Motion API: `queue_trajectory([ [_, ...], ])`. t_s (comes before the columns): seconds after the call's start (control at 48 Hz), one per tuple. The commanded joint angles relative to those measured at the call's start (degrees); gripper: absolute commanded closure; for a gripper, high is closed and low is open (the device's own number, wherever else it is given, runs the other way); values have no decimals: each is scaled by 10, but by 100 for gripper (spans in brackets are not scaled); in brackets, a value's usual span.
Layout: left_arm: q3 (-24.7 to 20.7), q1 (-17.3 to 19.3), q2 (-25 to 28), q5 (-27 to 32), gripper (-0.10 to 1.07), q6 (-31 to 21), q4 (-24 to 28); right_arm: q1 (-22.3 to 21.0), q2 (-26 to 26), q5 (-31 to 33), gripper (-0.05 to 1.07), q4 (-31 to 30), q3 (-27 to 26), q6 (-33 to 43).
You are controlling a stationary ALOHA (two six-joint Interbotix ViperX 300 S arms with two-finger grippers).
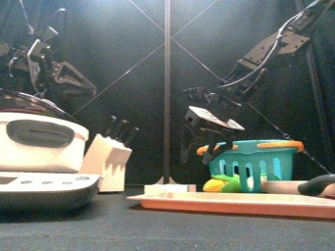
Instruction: Remove corn husk
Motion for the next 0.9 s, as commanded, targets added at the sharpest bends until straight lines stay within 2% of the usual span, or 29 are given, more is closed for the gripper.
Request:
queue_trajectory([
  [0.0,-6,1,1,-5,35,0,0,4,-37,-2,-1,-4,2,0],
  [0.312,-6,1,0,-4,35,0,0,51,-105,-12,-1,-7,76,-1],
  [0.521,-5,1,1,-4,35,0,0,52,-121,-22,-1,-38,129,-13],
  [0.75,-3,2,1,-4,35,0,0,44,-147,-61,-1,-48,148,-141],
  [0.875,-3,3,1,-4,35,0,0,20,-147,-90,-1,-17,142,-234],
])
